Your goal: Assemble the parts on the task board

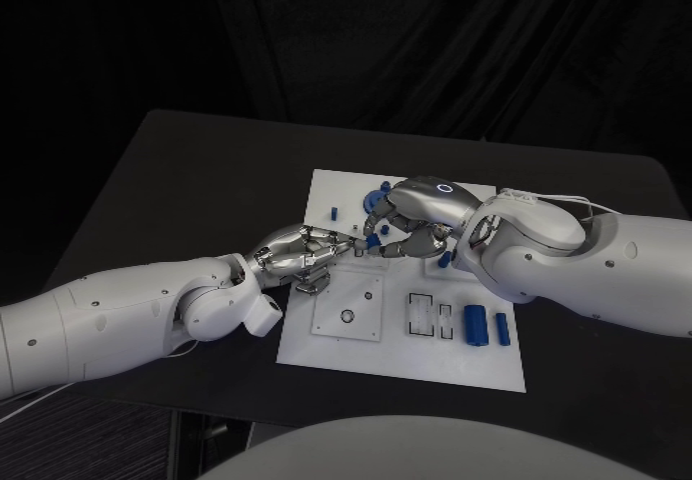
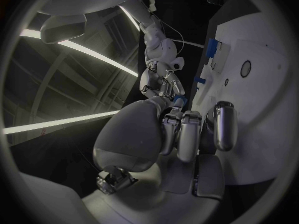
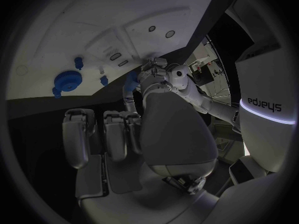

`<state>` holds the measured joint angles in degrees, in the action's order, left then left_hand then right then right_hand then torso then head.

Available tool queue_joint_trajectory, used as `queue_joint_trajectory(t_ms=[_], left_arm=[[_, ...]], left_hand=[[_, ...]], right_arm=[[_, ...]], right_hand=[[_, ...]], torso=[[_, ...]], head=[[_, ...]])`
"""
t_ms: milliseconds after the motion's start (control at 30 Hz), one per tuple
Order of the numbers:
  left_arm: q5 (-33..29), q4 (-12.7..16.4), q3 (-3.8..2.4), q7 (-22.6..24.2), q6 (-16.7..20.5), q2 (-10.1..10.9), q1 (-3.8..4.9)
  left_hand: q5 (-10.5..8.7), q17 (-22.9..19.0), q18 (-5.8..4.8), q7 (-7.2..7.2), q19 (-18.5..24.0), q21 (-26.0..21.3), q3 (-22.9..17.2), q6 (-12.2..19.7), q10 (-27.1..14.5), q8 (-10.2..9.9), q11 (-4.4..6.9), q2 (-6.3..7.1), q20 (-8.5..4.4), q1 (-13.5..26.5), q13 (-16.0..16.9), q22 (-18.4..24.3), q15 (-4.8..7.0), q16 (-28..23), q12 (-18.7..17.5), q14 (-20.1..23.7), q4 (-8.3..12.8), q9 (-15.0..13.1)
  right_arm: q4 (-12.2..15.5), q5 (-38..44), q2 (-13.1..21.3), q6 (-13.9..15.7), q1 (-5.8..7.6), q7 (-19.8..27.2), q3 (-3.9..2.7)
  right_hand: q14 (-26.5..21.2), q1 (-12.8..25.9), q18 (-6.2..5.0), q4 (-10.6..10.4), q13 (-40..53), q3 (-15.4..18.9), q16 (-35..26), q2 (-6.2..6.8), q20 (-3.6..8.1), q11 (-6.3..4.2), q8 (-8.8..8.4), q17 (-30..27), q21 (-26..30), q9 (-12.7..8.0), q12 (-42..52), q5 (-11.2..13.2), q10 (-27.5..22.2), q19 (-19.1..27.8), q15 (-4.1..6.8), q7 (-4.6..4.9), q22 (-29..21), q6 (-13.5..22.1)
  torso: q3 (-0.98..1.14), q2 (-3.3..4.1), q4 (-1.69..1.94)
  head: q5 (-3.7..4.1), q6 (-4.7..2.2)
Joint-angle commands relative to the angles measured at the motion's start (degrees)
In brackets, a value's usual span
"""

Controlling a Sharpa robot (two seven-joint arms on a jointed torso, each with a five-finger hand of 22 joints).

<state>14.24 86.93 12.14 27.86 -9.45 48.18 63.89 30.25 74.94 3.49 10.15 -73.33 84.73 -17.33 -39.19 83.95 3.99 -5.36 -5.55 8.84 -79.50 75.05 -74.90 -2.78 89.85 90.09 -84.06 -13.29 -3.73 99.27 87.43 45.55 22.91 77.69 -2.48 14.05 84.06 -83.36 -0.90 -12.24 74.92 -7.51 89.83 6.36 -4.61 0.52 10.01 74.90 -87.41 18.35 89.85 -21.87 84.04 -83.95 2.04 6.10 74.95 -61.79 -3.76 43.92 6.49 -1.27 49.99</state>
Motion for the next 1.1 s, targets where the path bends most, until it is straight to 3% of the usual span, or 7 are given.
queue_joint_trajectory(t_ms=[33, 1100], left_arm=[[-0.18, 0.11, -0.06, 0.20, -0.05, -0.19, -0.09], [-0.18, -0.06, -0.06, -0.18, -0.28, -0.26, -0.13]], left_hand=[[-0.38, 15.06, -0.29, 0.16, 0.13, -0.21, -0.01, 0.42, 6.05, -0.22, -0.26, -0.05, 0.34, 0.51, 14.95, -5.99, -0.48, 0.15, -0.09, -5.94, -0.19, 0.08], [-0.44, 15.06, -0.28, 0.60, 0.21, -0.28, 0.04, 0.67, 6.05, -0.37, -0.64, -0.20, 0.61, 0.70, 14.95, -5.97, -0.80, 0.15, -0.09, -5.94, -0.46, 0.15]], right_arm=[[0.48, -0.02, -0.06, 0.58, -0.07, 0.62, -0.03], [-0.43, -0.02, -0.20, -0.38, -0.07, -0.12, -0.03]], right_hand=[[5.94, -0.21, 0.04, -0.29, 15.08, -0.17, 0.17, -0.07, 0.47, -0.01, 0.13, 15.10, 0.01, 0.05, 0.15, 0.21, 5.96, -3.71, 0.29, -1.82, 13.89, -1.57], [5.94, -0.52, -0.06, -0.18, 15.08, -0.32, 0.17, -0.13, 0.47, -0.01, 0.08, 15.10, 0.35, 0.19, 0.15, 0.31, 5.96, -3.42, 0.30, -1.79, 13.74, -1.53]], torso=[[0.01, -0.01, 0.03], [0.01, -0.01, 0.06]], head=[[-0.08, 0.01], [-0.08, 0.01]])
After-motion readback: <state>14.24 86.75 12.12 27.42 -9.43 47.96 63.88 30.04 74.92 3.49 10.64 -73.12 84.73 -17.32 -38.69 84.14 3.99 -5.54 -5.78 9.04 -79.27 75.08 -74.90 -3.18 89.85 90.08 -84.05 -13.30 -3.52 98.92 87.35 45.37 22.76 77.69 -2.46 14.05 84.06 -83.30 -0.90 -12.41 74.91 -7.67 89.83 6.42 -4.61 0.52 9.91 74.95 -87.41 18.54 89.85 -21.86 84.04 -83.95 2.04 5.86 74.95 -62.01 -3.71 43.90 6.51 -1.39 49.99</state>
